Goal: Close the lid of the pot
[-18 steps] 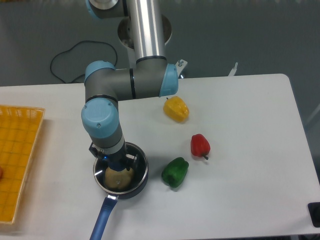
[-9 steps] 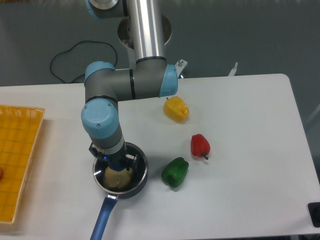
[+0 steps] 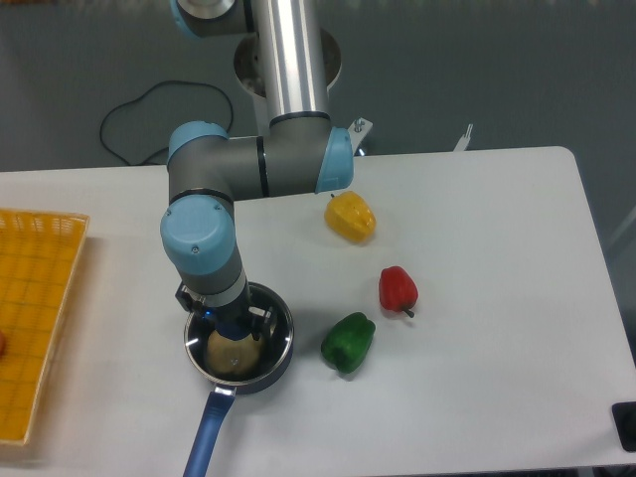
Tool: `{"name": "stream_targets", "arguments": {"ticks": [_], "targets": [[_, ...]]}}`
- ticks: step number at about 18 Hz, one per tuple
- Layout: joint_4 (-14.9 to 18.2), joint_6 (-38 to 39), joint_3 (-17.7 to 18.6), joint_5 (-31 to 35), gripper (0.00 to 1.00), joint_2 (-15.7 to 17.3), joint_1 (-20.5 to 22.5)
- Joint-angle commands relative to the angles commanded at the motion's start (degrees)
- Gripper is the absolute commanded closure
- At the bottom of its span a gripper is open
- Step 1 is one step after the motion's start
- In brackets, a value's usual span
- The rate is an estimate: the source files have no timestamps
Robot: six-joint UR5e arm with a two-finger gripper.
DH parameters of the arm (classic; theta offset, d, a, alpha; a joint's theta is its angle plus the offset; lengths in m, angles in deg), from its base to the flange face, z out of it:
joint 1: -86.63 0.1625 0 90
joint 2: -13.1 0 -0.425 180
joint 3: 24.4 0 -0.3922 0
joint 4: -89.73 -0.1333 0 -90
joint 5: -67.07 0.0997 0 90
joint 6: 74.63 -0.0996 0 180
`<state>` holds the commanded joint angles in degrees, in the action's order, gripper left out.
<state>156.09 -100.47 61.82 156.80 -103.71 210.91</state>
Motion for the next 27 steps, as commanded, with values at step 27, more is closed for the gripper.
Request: {"name": "stream_targets", "arguments": {"ticks": [27], "targets": [[9.49, -61.34, 4.57, 3.69, 0.0, 11.34, 31.45]]}}
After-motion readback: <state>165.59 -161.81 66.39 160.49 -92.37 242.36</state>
